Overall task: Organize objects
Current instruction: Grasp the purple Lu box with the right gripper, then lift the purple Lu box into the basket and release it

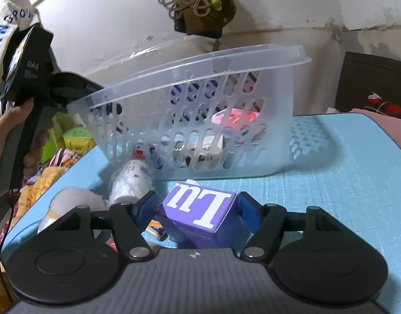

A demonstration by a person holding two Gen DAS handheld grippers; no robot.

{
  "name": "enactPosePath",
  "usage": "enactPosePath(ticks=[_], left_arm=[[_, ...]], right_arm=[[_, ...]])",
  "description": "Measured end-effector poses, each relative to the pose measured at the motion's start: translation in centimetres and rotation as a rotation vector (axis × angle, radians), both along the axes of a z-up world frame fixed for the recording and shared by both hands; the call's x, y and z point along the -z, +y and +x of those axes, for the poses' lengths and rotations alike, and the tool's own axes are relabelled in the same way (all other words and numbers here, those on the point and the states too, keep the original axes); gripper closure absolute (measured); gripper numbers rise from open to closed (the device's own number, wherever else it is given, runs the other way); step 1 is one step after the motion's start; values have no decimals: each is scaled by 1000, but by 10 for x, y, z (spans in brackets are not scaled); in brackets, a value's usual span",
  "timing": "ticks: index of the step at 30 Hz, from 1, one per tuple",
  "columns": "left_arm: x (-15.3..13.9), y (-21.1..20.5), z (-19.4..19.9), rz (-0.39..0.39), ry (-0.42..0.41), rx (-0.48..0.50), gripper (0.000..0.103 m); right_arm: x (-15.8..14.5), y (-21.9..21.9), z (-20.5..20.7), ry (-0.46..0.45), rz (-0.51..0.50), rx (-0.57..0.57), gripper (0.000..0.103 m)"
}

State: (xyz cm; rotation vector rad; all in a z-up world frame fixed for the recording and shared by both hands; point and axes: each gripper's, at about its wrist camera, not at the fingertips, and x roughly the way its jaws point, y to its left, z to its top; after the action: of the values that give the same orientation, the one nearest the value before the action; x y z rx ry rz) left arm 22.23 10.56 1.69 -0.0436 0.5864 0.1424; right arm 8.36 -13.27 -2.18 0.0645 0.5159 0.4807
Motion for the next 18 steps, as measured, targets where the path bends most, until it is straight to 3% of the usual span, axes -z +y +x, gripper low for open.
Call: enactPosePath(ticks=[5,18], left_arm=[[0,0,0,4,-1,-1,75],[0,0,-1,0,-2,-2,75]], right_arm=[[-4,-4,-10,-74,20,54,33],[-6,-6,-13,-122,29,63,34]])
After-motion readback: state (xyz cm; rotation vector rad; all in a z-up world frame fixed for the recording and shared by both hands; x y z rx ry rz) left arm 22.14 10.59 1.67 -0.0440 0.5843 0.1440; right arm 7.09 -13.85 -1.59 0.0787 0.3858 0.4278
